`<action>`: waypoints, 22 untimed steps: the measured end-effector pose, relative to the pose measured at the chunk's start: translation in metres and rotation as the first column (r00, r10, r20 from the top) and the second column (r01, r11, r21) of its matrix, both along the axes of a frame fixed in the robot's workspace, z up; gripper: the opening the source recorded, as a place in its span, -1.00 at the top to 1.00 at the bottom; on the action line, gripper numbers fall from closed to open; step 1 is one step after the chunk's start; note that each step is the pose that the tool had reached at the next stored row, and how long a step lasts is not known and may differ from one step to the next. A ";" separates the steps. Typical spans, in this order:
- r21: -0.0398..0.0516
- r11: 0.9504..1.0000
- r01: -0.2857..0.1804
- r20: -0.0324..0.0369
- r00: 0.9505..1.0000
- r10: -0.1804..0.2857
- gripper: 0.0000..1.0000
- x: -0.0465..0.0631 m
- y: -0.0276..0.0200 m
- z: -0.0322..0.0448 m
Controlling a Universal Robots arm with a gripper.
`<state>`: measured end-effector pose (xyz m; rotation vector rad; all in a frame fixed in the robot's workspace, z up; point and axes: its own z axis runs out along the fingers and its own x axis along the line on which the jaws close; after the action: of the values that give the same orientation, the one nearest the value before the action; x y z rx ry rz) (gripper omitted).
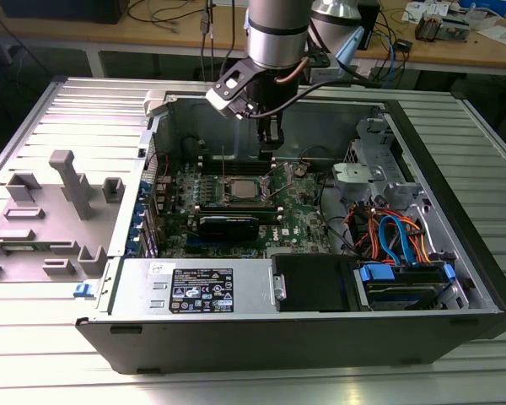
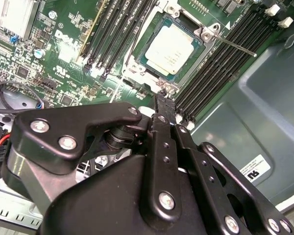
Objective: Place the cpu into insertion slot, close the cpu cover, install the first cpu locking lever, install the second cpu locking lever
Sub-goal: 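Close the cpu cover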
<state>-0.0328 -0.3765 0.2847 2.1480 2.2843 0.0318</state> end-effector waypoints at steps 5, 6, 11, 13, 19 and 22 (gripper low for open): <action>0.000 1.000 0.000 0.000 1.000 0.000 0.79 0.001 0.0000 0.0000; 0.000 1.000 0.000 0.000 1.000 0.000 0.79 0.002 0.0000 0.0000; 0.000 1.000 0.000 0.000 1.000 0.000 0.79 0.003 0.0000 0.0000; 0.000 1.000 0.000 0.000 1.000 0.000 0.79 0.003 0.0000 0.0000; 0.000 1.000 0.000 0.000 1.000 0.000 0.79 0.005 0.0000 0.0000; 0.000 1.000 0.000 0.000 1.000 0.000 0.79 0.006 0.0000 0.0000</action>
<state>-0.0267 -0.3766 0.2846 2.1479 2.2843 0.0318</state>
